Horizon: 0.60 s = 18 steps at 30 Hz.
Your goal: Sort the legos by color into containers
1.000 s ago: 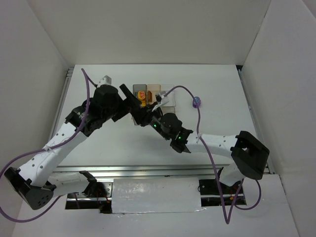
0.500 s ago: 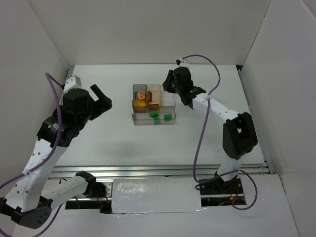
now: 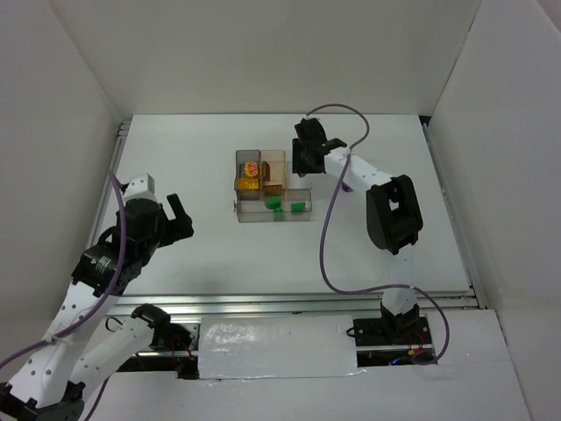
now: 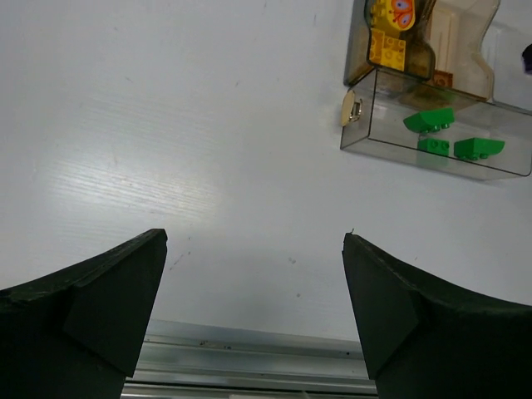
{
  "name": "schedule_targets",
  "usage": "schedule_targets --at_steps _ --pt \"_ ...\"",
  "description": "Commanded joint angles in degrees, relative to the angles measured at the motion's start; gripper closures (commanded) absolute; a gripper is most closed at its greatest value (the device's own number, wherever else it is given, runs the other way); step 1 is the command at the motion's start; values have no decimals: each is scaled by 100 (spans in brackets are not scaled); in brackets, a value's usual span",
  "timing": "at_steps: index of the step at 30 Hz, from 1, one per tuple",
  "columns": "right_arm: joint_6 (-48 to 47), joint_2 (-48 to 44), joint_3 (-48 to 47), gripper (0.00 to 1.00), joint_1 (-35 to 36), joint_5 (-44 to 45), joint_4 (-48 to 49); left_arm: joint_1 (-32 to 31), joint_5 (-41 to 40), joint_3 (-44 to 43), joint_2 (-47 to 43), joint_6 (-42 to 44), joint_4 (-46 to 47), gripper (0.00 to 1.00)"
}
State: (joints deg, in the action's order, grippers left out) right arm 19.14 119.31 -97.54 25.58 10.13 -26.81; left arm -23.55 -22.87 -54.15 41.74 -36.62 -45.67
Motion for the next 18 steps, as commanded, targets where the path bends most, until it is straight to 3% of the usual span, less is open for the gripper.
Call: schedule_targets --at_steps 1,6,11,18 --pt "-7 -92 -275 47 17 -55 -97 61 -86 1 -192 269 401 0" --pt "-15 -442 -73 35 34 -292 105 61 186 18 -26 428 454 1" --pt "-111 -741 -204 31 -44 111 -123 61 169 1 19 401 418 0" --pt "-340 -1155 260 22 -914 77 -264 61 336 71 -113 454 515 1"
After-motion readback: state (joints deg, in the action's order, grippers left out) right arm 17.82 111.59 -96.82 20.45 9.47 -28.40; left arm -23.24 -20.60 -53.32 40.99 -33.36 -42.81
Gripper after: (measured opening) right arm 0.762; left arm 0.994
